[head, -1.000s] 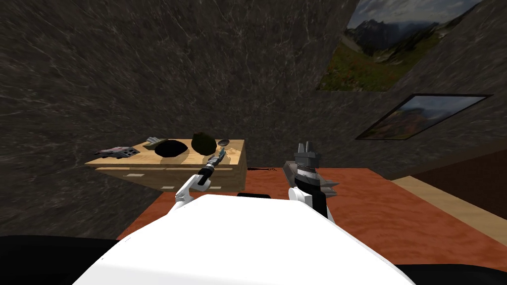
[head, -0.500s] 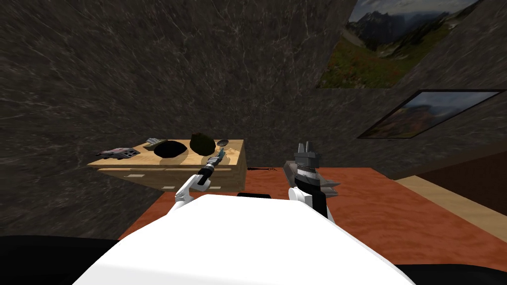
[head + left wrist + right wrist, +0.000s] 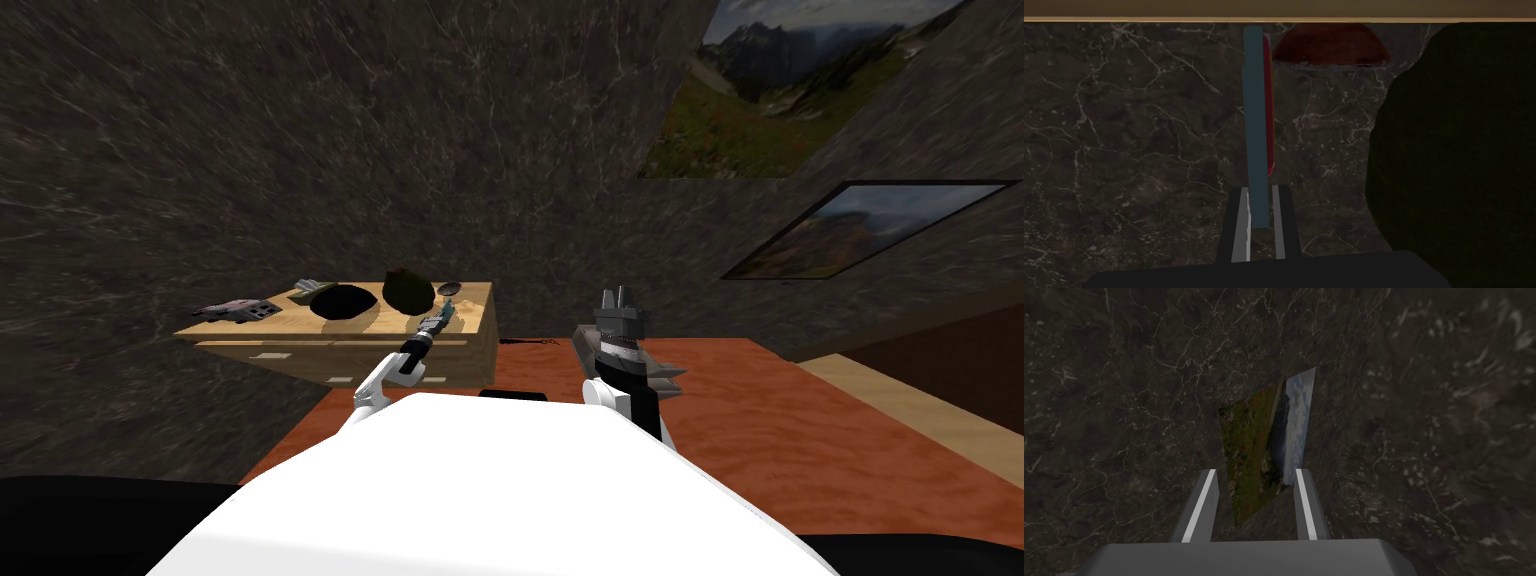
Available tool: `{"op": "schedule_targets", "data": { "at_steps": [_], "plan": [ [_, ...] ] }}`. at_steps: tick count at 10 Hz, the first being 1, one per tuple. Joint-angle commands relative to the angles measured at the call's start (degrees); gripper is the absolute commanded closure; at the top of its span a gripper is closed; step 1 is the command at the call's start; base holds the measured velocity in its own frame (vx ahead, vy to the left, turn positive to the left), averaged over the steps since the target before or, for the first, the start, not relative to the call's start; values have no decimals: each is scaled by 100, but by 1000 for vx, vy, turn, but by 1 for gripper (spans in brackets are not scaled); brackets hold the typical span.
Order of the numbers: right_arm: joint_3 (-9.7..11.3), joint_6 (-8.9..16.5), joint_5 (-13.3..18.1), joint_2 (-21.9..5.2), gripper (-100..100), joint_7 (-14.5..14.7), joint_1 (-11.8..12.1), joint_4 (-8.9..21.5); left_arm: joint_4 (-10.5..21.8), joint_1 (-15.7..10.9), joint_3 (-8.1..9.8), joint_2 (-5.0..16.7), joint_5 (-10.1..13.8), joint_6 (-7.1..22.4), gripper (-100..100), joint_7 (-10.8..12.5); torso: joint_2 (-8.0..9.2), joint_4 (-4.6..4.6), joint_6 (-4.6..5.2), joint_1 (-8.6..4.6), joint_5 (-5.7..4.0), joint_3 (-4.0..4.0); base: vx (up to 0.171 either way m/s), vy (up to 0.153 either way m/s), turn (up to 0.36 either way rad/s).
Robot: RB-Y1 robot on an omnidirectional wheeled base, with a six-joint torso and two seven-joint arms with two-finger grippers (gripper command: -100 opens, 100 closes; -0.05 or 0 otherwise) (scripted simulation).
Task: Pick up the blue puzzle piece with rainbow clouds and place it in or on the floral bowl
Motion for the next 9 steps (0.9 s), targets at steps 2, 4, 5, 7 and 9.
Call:
{"op": "schedule_targets", "data": {
  "at_steps": [2,4,5,7,9],
  "plan": [
    [0,0,0,0,0,0,0,0,120,107,84,100,99,-14,100,92,0,0,0,0,0,0,-55,-23,-40],
    [1,0,0,1,0,0,-2,0,220,185,160,195,177,-24,100,166,84,-33,-29,-5,35,23,-201,-59,-58],
    [1,0,0,1,0,0,-3,0,278,228,207,254,222,-29,100,209,113,-53,-46,11,60,27,-193,-52,-45],
    [1,1,0,1,0,0,-3,0,480,353,378,474,372,-40,100,352,136,-80,-66,36,89,25,-211,-63,-134],
    [0,0,0,0,0,0,-1,0,632,430,515,654,478,-45,100,455,124,-110,-94,76,118,6,-106,-36,-59]
  ]
}}
